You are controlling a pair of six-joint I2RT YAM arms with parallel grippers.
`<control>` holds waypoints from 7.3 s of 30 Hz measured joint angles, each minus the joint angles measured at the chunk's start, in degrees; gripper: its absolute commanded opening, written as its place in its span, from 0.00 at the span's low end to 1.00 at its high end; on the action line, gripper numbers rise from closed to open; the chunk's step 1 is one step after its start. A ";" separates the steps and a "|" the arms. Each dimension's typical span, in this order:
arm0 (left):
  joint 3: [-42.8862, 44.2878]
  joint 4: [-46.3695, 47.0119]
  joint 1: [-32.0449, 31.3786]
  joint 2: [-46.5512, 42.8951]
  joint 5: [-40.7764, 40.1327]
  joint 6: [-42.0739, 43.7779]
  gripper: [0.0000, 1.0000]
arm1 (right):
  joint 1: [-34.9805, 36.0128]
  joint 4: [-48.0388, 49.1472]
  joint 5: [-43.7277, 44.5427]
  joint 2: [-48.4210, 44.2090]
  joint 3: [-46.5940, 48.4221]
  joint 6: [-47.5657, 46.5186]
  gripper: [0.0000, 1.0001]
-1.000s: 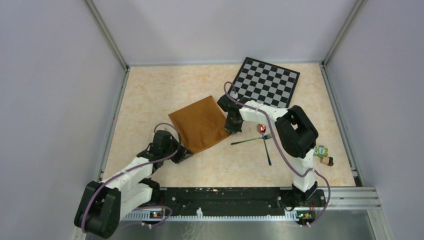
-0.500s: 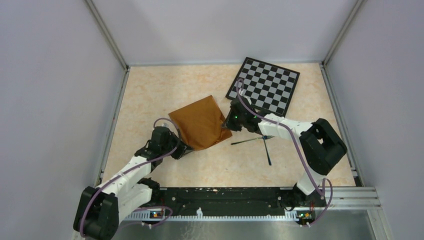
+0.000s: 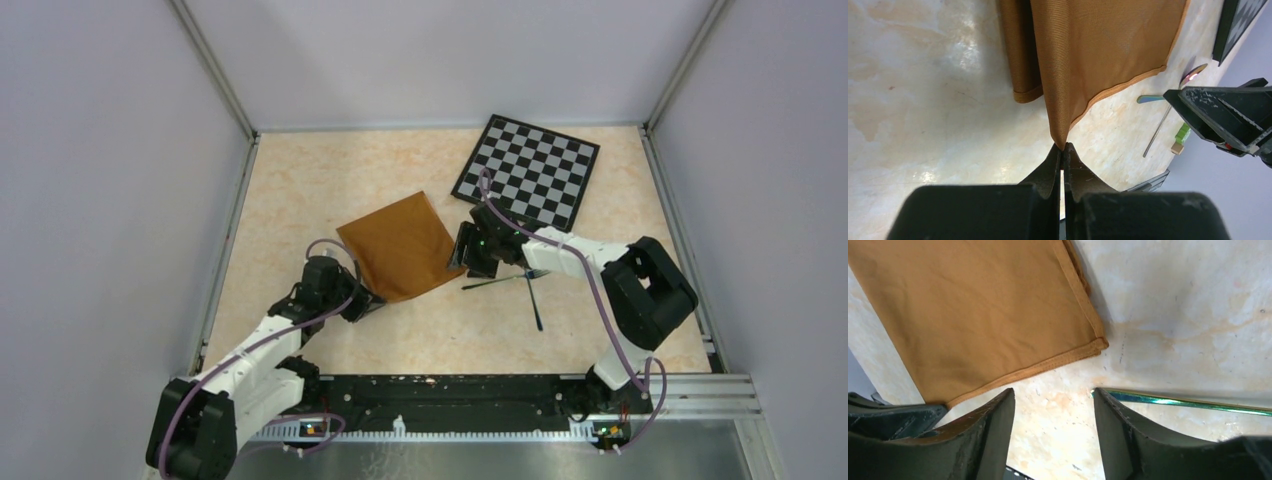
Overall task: Fold the napkin into a case and place the utensils inside
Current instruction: Smooth out the rectangle-folded napkin at the center of the board.
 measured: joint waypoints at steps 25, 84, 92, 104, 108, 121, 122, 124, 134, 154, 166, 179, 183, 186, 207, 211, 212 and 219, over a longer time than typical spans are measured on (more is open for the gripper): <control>-2.64 5.11 0.00 -7.41 5.35 -2.34 0.00 | 6.99 44.17 -13.60 1.60 -19.23 32.63 0.79; -2.05 3.39 0.02 -11.98 4.85 -2.75 0.00 | -2.64 53.48 -1.60 4.96 -28.17 39.93 0.27; -2.05 3.39 0.02 -11.98 4.85 -2.75 0.00 | -3.39 52.35 -0.68 4.76 -28.17 39.85 0.21; -2.05 3.15 0.02 -11.98 4.85 -2.75 0.00 | -4.02 51.45 0.11 4.76 -28.13 38.71 0.00; -1.92 2.73 0.02 -11.96 4.61 -2.43 0.00 | -4.31 47.80 -0.07 4.44 -25.40 34.05 0.00; 14.49 1.73 15.39 2.12 8.00 5.46 0.00 | -5.38 40.57 -5.09 4.48 1.16 13.20 0.00; 17.18 1.53 17.70 4.85 8.66 6.95 0.00 | -5.55 41.20 -6.01 7.19 4.68 12.44 0.00; 23.04 1.31 21.42 10.58 9.11 10.14 0.00 | -5.79 41.79 -8.11 13.94 13.49 11.17 0.00; 46.95 1.31 29.66 33.24 10.67 20.98 0.00 | -6.01 41.83 -14.01 37.97 47.82 11.47 0.00; 64.04 -1.75 34.82 46.64 18.80 30.67 0.00 | -6.01 44.06 -16.46 45.86 59.30 15.89 0.00; 40.28 0.00 30.69 34.53 26.91 26.69 0.00 | -6.56 41.62 -21.92 40.30 41.68 15.52 0.00; 11.13 0.09 22.86 16.11 27.80 22.51 0.00 | -7.63 43.76 -30.12 24.09 14.67 13.27 0.00; 8.81 0.57 18.62 14.93 27.63 20.50 0.00 | -8.35 44.09 -31.01 22.91 10.43 12.55 0.00; 8.04 0.55 16.87 13.18 27.32 19.89 0.00 | -9.03 44.46 -31.58 21.66 7.37 12.28 0.00; 0.96 2.75 8.59 10.21 25.57 14.03 0.00 | -10.95 46.36 -31.82 15.89 -2.78 9.31 0.00; 0.22 3.32 8.24 10.91 24.90 13.81 0.00 | -11.21 46.18 -31.80 15.89 -3.50 8.81 0.00; 0.15 3.56 8.20 10.97 24.52 13.75 0.00 | -11.21 46.16 -31.80 15.89 -3.50 8.74 0.00; 0.59 3.78 8.20 11.37 22.51 13.75 0.00 | -11.26 46.31 -31.82 16.11 -3.13 8.70 0.00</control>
